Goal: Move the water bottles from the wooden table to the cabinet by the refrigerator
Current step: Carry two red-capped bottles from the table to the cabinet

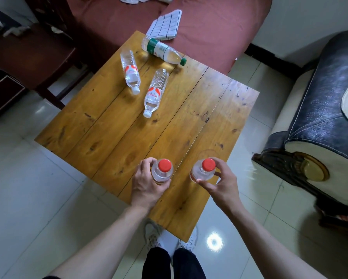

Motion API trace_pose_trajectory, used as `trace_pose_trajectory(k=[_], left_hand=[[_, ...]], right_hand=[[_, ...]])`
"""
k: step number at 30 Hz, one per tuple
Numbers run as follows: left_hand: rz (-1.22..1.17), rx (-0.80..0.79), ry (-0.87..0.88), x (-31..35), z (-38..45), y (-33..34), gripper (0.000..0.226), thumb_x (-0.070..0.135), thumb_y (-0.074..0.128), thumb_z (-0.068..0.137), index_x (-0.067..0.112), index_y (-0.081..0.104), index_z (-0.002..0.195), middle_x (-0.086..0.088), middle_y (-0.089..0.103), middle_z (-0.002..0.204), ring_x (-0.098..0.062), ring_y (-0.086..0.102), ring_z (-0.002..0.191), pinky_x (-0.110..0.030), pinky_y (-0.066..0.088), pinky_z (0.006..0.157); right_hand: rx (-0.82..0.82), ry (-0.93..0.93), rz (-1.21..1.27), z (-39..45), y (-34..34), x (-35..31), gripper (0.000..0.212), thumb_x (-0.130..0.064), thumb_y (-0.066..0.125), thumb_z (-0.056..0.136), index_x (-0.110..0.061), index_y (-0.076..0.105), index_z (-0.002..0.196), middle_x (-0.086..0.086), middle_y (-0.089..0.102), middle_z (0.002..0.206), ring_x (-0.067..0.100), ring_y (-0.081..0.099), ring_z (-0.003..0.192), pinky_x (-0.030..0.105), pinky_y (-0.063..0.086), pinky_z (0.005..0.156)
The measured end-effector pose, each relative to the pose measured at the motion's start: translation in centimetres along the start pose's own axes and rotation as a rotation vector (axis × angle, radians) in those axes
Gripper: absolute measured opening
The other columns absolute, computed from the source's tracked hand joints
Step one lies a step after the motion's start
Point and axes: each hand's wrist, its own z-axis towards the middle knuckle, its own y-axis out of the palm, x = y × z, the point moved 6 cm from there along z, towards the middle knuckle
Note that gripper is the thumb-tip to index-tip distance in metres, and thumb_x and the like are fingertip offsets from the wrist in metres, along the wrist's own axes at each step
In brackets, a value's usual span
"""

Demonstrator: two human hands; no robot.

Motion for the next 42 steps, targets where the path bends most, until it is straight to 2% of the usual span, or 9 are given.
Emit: trace_pose_trajectory(k=[10, 16, 18, 23, 31, 34, 36, 39, 42], left_hand=[[-0.010, 0.017, 0.018, 0.1, -0.3, -0.2, 0.067, 0.023, 0.094, 0.056, 0.010, 0.056, 0.109, -0.003, 0.062, 0.097, -0.018, 0.057, 0.082, -0.023, 0.045, 0.072], [-0.069, 0.033, 0.021, 1.6, -0.1, -1.9, 0.072, 0.025, 0.096, 0.055, 0.011, 0.056, 0.113, 0.006, 0.057, 0.099, -0.011, 0.053, 0.085, 0.001, 0.036, 0.074], [-0.086, 0.038, 0.037, 2.7, 0.2, -2.8, 0.071, 0.027, 0.095, 0.056, 0.011, 0.055, 0.114, 0.004, 0.058, 0.099, -0.012, 0.055, 0.086, -0.002, 0.040, 0.075], [-0.091, 0.048, 0.094, 6.4, 1.3, -5.9, 0.073, 0.033, 0.093, 0.058, 0.012, 0.055, 0.116, 0.001, 0.063, 0.100, -0.018, 0.061, 0.088, -0.034, 0.056, 0.075], [-0.156, 0.125, 0.132, 14.4, 2.6, -12.8, 0.069, 0.032, 0.090, 0.056, 0.020, 0.055, 0.113, 0.005, 0.067, 0.101, -0.018, 0.064, 0.089, -0.039, 0.055, 0.078], [-0.175, 0.131, 0.154, 17.8, 3.1, -15.5, 0.070, 0.036, 0.089, 0.055, 0.024, 0.054, 0.115, 0.007, 0.066, 0.105, -0.016, 0.063, 0.093, -0.042, 0.055, 0.081], [-0.177, 0.132, 0.199, 20.7, 3.6, -17.4, 0.071, 0.035, 0.090, 0.056, 0.023, 0.054, 0.116, 0.008, 0.065, 0.105, -0.011, 0.062, 0.093, -0.035, 0.055, 0.082], [-0.206, 0.139, 0.244, 25.3, 4.3, -20.3, 0.067, 0.030, 0.091, 0.057, 0.024, 0.054, 0.113, 0.015, 0.062, 0.097, 0.005, 0.058, 0.089, -0.008, 0.046, 0.072], [-0.273, 0.163, 0.264, 29.1, 5.0, -23.2, 0.065, 0.033, 0.089, 0.055, 0.025, 0.055, 0.111, 0.016, 0.064, 0.096, 0.008, 0.059, 0.087, -0.009, 0.046, 0.068]], right_hand=[[-0.007, -0.057, -0.026, 0.7, -0.2, -0.5, 0.063, -0.029, 0.091, 0.065, -0.023, 0.058, 0.119, -0.008, 0.065, 0.115, 0.011, 0.059, 0.109, 0.029, 0.052, 0.094], [-0.007, -0.064, -0.041, 0.0, -1.1, -0.8, 0.058, -0.025, 0.090, 0.066, -0.021, 0.061, 0.116, -0.007, 0.066, 0.111, 0.012, 0.061, 0.102, 0.026, 0.051, 0.091], [-0.004, -0.078, -0.052, -0.4, -1.7, -1.6, 0.058, -0.023, 0.090, 0.065, -0.021, 0.061, 0.116, -0.009, 0.066, 0.108, 0.011, 0.061, 0.100, 0.026, 0.051, 0.090], [0.022, -0.128, -0.031, -1.2, -4.2, -5.8, 0.058, -0.022, 0.091, 0.063, -0.027, 0.061, 0.112, -0.012, 0.066, 0.105, 0.009, 0.061, 0.097, 0.019, 0.047, 0.087], [0.148, -0.240, -0.005, -1.7, -12.0, -15.7, 0.063, -0.026, 0.092, 0.061, -0.025, 0.064, 0.116, -0.027, 0.063, 0.102, -0.009, 0.059, 0.094, 0.020, 0.049, 0.083], [0.218, -0.311, -0.020, -2.1, -15.3, -20.0, 0.065, -0.030, 0.091, 0.061, -0.021, 0.064, 0.119, -0.016, 0.069, 0.106, 0.000, 0.064, 0.093, 0.026, 0.054, 0.082], [0.253, -0.347, -0.024, -2.3, -17.4, -22.7, 0.065, -0.031, 0.091, 0.061, -0.019, 0.065, 0.119, -0.008, 0.072, 0.106, 0.008, 0.066, 0.093, 0.033, 0.056, 0.082], [0.305, -0.399, -0.034, -2.7, -20.1, -26.5, 0.062, -0.032, 0.090, 0.062, -0.021, 0.066, 0.117, -0.007, 0.072, 0.107, 0.009, 0.066, 0.092, 0.034, 0.057, 0.082], [0.363, -0.439, -0.035, -3.3, -22.7, -29.5, 0.061, -0.032, 0.091, 0.062, -0.022, 0.066, 0.116, -0.009, 0.072, 0.107, 0.003, 0.066, 0.091, 0.024, 0.056, 0.080]])
